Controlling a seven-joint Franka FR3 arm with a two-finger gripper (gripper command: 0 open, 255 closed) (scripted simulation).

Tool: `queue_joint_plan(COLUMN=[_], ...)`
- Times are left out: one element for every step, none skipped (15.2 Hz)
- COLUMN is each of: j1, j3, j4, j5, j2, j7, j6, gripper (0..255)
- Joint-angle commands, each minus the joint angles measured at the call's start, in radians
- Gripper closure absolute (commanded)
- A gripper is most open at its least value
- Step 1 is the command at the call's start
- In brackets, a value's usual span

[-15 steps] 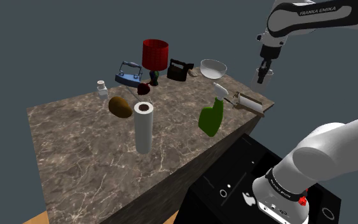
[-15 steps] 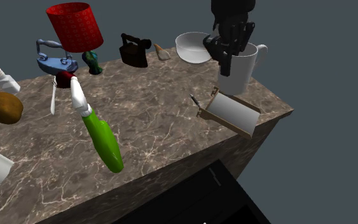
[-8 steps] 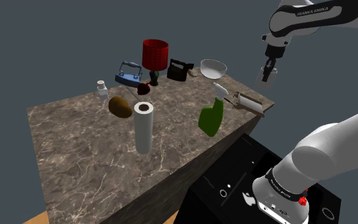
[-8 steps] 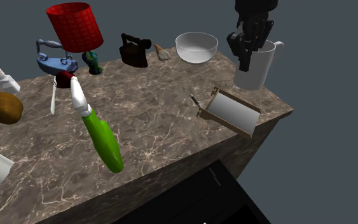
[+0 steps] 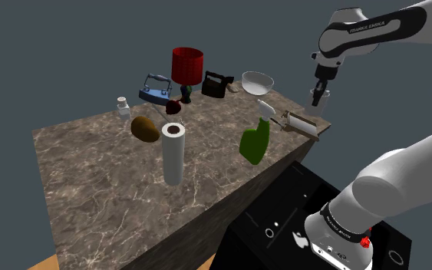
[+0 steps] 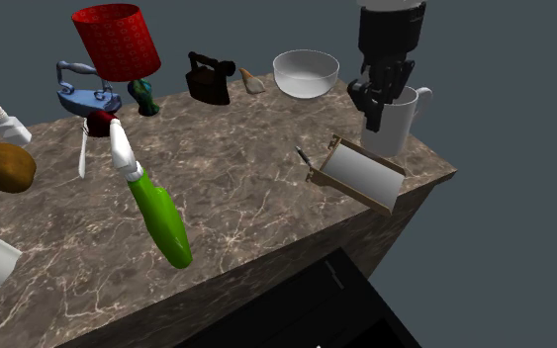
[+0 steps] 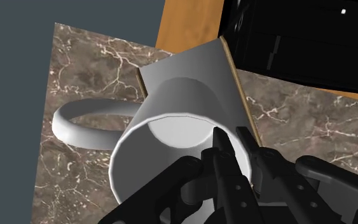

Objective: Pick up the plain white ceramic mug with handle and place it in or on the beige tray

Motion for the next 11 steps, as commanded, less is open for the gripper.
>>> queue_joint_plan(j1=[0.000, 0.000, 0.000, -0.001, -0.001, -0.001, -0.001, -0.001, -0.001, -0.001, -0.001], j3=[-0.005, -0.007, -0.009, -0.011, -0.014, -0.016, -0.018, -0.018, -0.018, -0.018, -0.018], j4=[-0.019, -0.028, -0.037, -0.045, -0.054, -0.062, -0.069, -0.069, -0.069, -0.069, -0.069], j5=[0.000, 0.000, 0.000, 0.000, 0.000, 0.001, 0.001, 0.001, 0.001, 0.001, 0.001], j2=[0.012, 0.017, 0.023, 0.029, 0.036, 0.042, 0.048, 0.048, 0.048, 0.048, 0.048], j7=[0.002, 0.002, 0.003, 0.004, 0.004, 0.005, 0.005, 0.005, 0.005, 0.005, 0.005], j6=[0.031, 0.046, 0.060, 0.074, 0.089, 0.103, 0.116, 0.116, 0.116, 0.116, 0.116], gripper=[255, 255, 255, 255, 255, 255, 255, 255, 255, 255, 255])
